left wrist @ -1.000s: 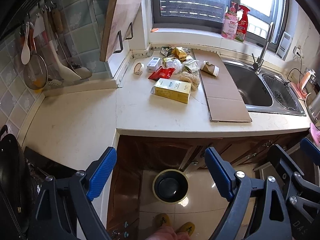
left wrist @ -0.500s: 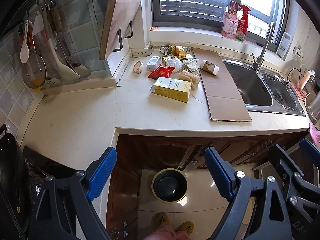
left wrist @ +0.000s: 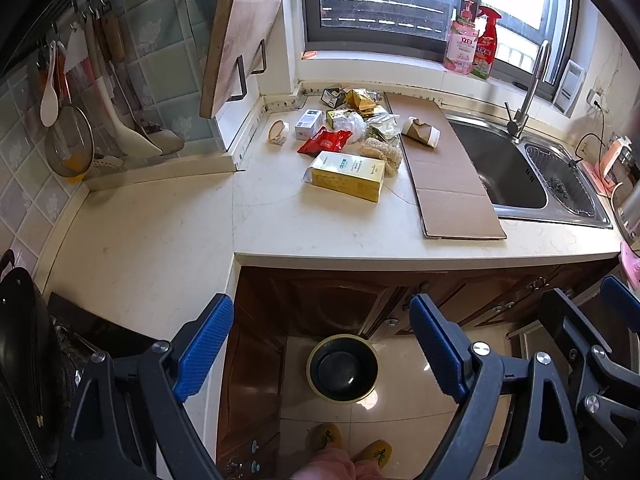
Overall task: Collect trash
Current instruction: 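Move both tools toward the trash on the counter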
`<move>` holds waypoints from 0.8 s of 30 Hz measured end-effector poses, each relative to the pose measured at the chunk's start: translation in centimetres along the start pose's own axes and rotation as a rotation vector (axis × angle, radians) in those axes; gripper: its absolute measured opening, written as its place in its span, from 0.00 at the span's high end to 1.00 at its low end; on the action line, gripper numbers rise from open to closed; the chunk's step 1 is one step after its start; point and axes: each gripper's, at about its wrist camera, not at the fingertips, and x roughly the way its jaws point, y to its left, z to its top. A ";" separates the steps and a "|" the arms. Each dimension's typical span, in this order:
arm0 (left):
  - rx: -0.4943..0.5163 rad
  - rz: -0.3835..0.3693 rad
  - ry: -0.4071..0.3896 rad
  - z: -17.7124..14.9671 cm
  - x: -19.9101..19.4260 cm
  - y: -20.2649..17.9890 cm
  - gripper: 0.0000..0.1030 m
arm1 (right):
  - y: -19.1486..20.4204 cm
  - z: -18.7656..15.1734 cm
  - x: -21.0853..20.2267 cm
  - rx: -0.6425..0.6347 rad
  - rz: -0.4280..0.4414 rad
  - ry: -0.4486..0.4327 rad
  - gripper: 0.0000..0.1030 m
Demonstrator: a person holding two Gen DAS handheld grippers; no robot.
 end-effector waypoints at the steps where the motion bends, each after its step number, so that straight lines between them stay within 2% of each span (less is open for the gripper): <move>1: 0.000 -0.002 -0.001 0.0 0.0 0.1 0.15 | 0.0 0.0 0.0 0.000 0.000 0.000 0.11; 24: 0.021 -0.023 -0.014 0.0 -0.8 0.4 0.14 | 0.4 -0.4 -0.8 0.026 -0.028 0.004 0.11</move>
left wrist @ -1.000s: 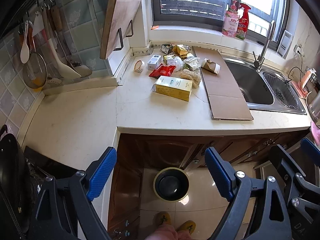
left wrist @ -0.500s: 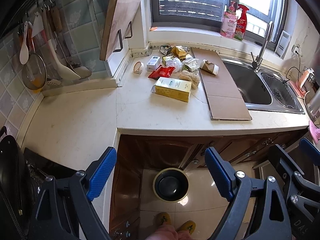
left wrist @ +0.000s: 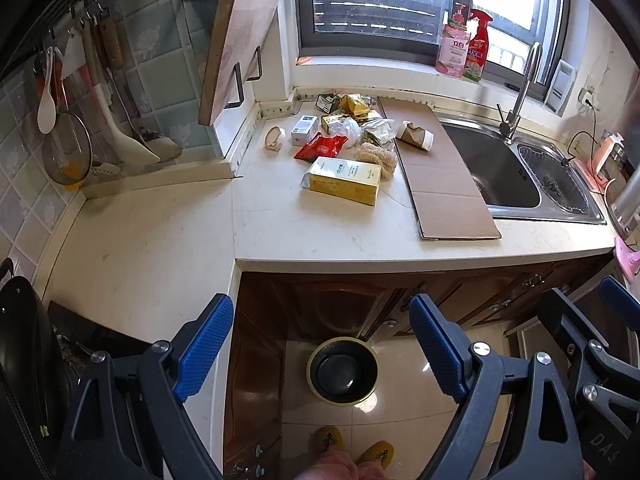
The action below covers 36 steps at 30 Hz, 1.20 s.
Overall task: Collect trash
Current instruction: 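Move both tools toward the trash on the counter, then grasp the white Atomy toothpaste box with the left gripper while the right gripper grasps the loofah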
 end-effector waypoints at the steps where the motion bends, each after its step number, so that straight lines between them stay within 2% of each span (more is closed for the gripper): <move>1: 0.001 -0.002 0.000 0.0 0.0 0.0 0.14 | 0.0 0.0 0.0 0.002 -0.001 0.000 0.11; 11: 0.001 -0.011 -0.006 0.5 0.1 0.5 0.14 | -0.4 0.4 0.2 0.041 -0.018 -0.004 0.11; 24: -0.021 -0.026 -0.045 4.2 0.9 2.6 0.14 | 0.1 1.8 0.5 0.075 -0.043 -0.049 0.11; 29: -0.070 -0.073 0.001 5.3 2.4 3.7 0.14 | -0.2 2.5 1.0 0.081 -0.048 -0.051 0.11; 34: -0.066 -0.043 0.042 5.8 4.3 3.5 0.14 | -0.8 3.9 2.3 0.063 -0.033 -0.043 0.11; 36: -0.085 -0.055 0.052 6.3 5.0 3.4 0.14 | -1.1 4.8 3.4 0.055 -0.014 -0.028 0.11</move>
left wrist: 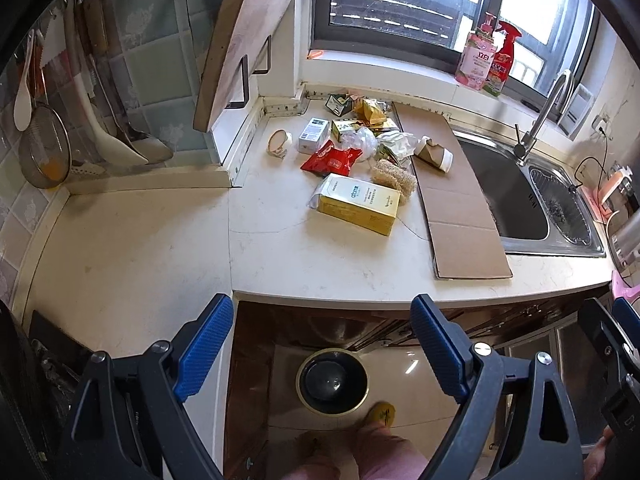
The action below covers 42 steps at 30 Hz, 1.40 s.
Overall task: Collect trash
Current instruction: 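Grasp the white Atomy toothpaste box with the left gripper while the right gripper grasps the loofah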
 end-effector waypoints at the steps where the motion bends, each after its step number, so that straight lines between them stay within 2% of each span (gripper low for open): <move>1: -0.010 -0.006 0.005 0.3 0.4 -0.1 0.14 | -0.2 0.5 0.7 -0.003 0.011 0.009 0.11; 6: -0.066 -0.019 -0.028 2.4 2.6 -0.8 0.14 | -1.1 3.4 5.2 -0.032 0.072 0.048 0.12; 9: -0.114 -0.008 -0.033 4.5 4.5 -1.6 0.14 | -1.8 5.6 8.6 -0.057 0.124 0.085 0.15; 13: -0.209 -0.050 0.044 7.6 8.8 -2.5 0.14 | -3.1 8.7 13.6 -0.081 0.197 0.154 0.20; 20: -0.355 -0.012 0.137 10.7 17.5 -3.8 0.14 | -4.4 12.1 20.9 -0.137 0.264 0.259 0.27; 27: -0.481 0.042 0.193 11.8 23.3 -3.8 0.16 | -3.3 13.9 26.2 -0.209 0.326 0.325 0.28; 32: -0.579 0.046 0.225 11.8 25.8 -3.5 0.19 | -1.9 14.6 29.1 -0.252 0.370 0.370 0.28; 42: -0.616 0.104 0.280 10.6 28.3 -3.2 0.21 | 0.2 14.5 32.0 -0.309 0.426 0.433 0.28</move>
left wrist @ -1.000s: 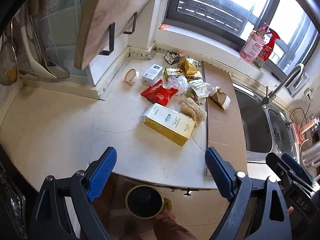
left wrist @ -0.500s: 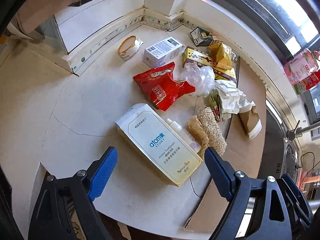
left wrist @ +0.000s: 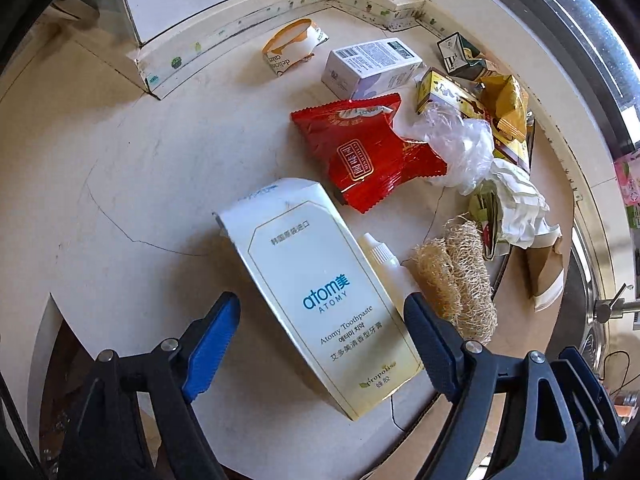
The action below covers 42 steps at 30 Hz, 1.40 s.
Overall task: Collect trash
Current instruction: 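Grasp the white Atomy toothpaste box with the left gripper while the right gripper grasps the loofah, then carry the toothpaste box and loofah down over the floor trash bin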
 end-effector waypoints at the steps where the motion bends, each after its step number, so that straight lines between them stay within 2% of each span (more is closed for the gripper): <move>1: 0.002 -0.003 0.003 -0.1 0.1 0.2 0.21 | 0.1 0.2 0.4 -0.001 0.007 0.008 0.28; 10: 0.022 0.054 0.023 -0.5 0.3 4.1 0.49 | 1.2 1.1 4.6 -0.030 0.027 0.085 0.29; 13: 0.017 0.044 0.019 -0.5 0.2 5.6 0.51 | 0.9 1.1 6.4 -0.010 0.045 0.132 0.43; 15: 0.024 0.043 0.017 -0.6 0.1 6.2 0.51 | 0.5 0.9 7.3 0.016 0.067 0.160 0.48; 17: 0.035 0.041 0.012 -0.7 -0.2 6.7 0.52 | 0.4 0.8 8.1 0.032 0.097 0.178 0.61; 18: 0.039 0.043 0.004 -0.8 -0.4 7.0 0.52 | 0.4 0.8 8.2 0.034 0.105 0.183 0.61; 19: 0.042 0.044 -0.005 -0.9 -0.6 7.2 0.52 | 0.5 0.7 8.2 0.033 0.113 0.179 0.69; 20: 0.043 0.042 -0.014 -0.9 -0.8 7.2 0.52 | 0.6 0.7 8.1 0.032 0.132 0.174 0.81; 24: 0.033 0.005 -0.054 -1.1 -1.8 7.8 0.52 | 1.2 0.4 7.1 0.018 0.134 0.140 0.81; 26: 0.048 0.013 -0.077 -1.5 -2.5 8.0 0.52 | 1.4 0.1 6.2 0.015 0.130 0.112 0.82; 32: 0.151 0.074 -0.133 -2.8 -5.2 7.7 0.52 | 2.1 -1.4 3.3 0.037 0.128 0.044 0.82; 37: 0.222 0.036 -0.153 -4.0 -7.9 8.0 0.52 | 3.5 -4.1 0.3 0.048 0.112 0.004 0.82; 42: 0.351 0.012 -0.185 -6.2 -10.4 8.6 0.52 | 6.6 -7.9 -3.7 0.056 0.066 -0.066 0.82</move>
